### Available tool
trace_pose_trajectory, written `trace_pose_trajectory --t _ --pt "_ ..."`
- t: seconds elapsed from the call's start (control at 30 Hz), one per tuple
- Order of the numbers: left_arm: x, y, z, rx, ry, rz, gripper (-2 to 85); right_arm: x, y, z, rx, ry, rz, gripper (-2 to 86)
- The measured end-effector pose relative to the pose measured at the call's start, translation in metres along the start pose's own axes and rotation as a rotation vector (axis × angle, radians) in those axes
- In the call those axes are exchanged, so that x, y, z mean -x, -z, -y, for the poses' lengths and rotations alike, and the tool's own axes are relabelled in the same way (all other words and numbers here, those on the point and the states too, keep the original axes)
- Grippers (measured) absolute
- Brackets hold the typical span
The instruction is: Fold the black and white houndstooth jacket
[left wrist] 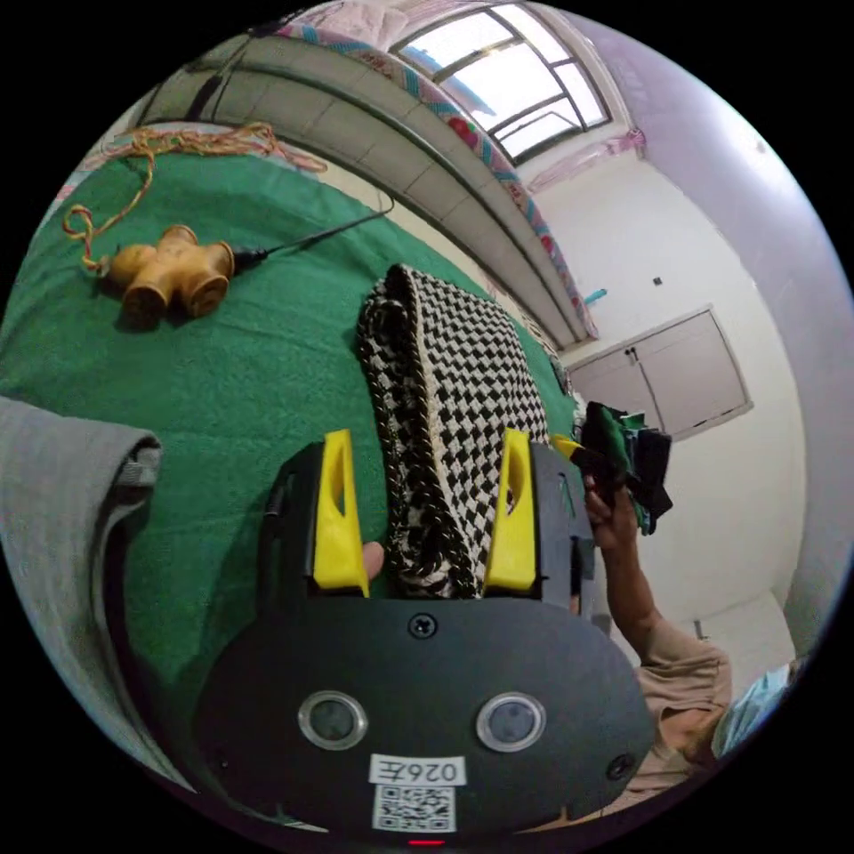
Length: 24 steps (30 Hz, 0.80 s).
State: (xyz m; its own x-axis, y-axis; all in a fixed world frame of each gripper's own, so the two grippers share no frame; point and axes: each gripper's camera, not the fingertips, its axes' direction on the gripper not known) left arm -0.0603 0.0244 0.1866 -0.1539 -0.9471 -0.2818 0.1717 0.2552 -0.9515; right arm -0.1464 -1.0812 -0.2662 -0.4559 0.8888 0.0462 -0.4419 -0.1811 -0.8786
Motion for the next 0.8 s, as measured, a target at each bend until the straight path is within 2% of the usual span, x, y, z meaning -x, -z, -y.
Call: trace_pose_trajectory --t 0.03,0.1,0.2,0.33,0.47,0.57,0.67,0.8 --pt "0.007 -0.009 0.003 0.051 0.001 -0.041 19.8 -0.014 -0.002 0.0 0.009 -0.043 0.048 10.8" --pt "0.011 -0.012 0.003 0.043 -0.002 0.001 19.7 -0.06 -0.008 -0.003 0.016 -0.149 0.194 11.6" --pt "0.006 -0.016 0.005 0.069 -0.06 0.042 20.1 -0.101 0.001 -0.005 0.01 -0.223 0.272 13.9" --pt "-0.006 -0.026 0.008 0.129 -0.12 0.088 21.1 -0.142 0.02 -0.005 0.029 -0.242 0.344 14.0" --pt "-0.01 -0.042 0.009 0.175 -0.124 0.135 14.4 -0.176 0.021 0.0 0.124 -0.208 0.445 14.5" --pt "-0.011 -0.061 0.007 0.209 -0.109 0.184 11.1 -0.191 0.02 0.002 0.115 -0.199 0.464 13.3" --pt "-0.012 -0.073 0.007 0.203 -0.101 0.251 7.1 -0.199 0.016 0.012 0.161 -0.182 0.561 7.6" --pt "-0.004 -0.092 0.006 0.206 -0.061 0.163 6.2 -0.219 0.041 0.023 0.187 -0.161 0.544 4.3"
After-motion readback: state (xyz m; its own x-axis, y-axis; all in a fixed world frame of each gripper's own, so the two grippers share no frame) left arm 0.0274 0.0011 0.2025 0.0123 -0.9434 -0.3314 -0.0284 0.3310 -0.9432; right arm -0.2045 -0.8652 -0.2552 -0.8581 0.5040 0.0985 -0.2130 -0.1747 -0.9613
